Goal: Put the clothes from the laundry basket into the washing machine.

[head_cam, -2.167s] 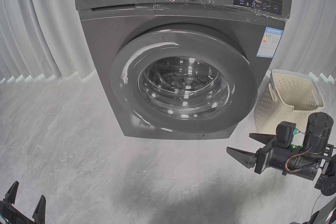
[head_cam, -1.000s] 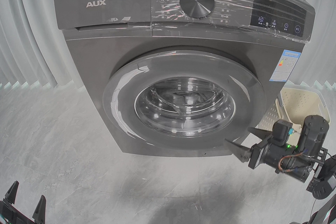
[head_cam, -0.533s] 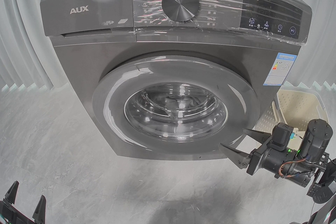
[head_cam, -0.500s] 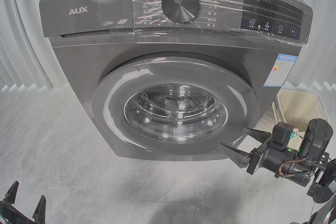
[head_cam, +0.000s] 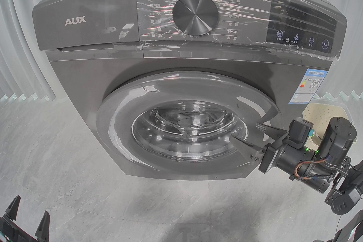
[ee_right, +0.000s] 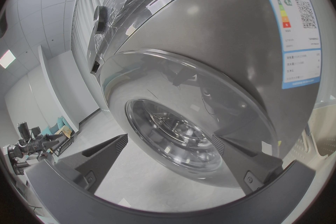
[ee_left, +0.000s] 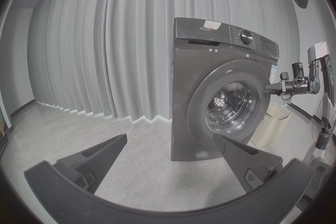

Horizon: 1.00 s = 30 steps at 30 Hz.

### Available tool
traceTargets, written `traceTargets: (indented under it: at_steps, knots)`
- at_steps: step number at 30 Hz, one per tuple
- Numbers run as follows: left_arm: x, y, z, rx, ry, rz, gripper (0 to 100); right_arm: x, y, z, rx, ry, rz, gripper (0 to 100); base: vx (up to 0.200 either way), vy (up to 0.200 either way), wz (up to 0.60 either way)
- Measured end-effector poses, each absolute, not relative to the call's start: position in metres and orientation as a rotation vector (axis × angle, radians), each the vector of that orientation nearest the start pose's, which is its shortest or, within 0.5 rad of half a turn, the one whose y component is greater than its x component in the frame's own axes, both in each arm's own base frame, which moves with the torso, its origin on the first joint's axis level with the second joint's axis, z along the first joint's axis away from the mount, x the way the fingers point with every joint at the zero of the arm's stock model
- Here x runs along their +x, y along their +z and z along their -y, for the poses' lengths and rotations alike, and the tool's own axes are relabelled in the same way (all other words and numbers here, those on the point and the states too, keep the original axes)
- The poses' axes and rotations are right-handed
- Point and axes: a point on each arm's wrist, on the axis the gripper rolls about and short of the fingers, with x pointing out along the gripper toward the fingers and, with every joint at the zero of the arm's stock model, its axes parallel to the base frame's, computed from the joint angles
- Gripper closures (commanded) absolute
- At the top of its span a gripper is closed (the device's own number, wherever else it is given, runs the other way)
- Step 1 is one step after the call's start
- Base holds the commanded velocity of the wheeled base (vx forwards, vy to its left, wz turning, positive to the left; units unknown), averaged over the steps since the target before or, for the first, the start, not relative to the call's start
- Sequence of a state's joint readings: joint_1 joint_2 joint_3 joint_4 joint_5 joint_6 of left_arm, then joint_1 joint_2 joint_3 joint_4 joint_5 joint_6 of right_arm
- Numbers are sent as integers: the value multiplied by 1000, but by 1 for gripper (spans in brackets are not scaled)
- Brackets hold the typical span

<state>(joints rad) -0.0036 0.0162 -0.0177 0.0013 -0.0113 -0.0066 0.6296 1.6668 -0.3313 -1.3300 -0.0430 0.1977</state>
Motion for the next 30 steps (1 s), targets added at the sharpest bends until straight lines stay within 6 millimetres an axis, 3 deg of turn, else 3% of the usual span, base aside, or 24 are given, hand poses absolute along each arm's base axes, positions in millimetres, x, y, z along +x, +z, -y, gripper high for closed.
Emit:
traceTargets:
  at_steps: [6, 12, 15, 23, 30]
  knots:
    - [-23, 81, 0, -6, -14, 0, 0, 207, 147, -143, 200, 549, -34, 0, 0, 0, 0]
    - [-23, 81, 0, -8, -14, 0, 0, 201, 143, -141, 190, 548, -39, 0, 0, 0, 0]
    - [-23, 81, 0, -9, -15, 0, 0, 189, 139, -140, 177, 570, -59, 0, 0, 0, 0]
    - [-23, 81, 0, -14, -14, 0, 0, 130, 130, -125, 154, 708, -132, 0, 0, 0, 0]
    - [-23, 81, 0, -15, -16, 0, 0, 104, 133, -98, 145, 694, -167, 0, 0, 0, 0]
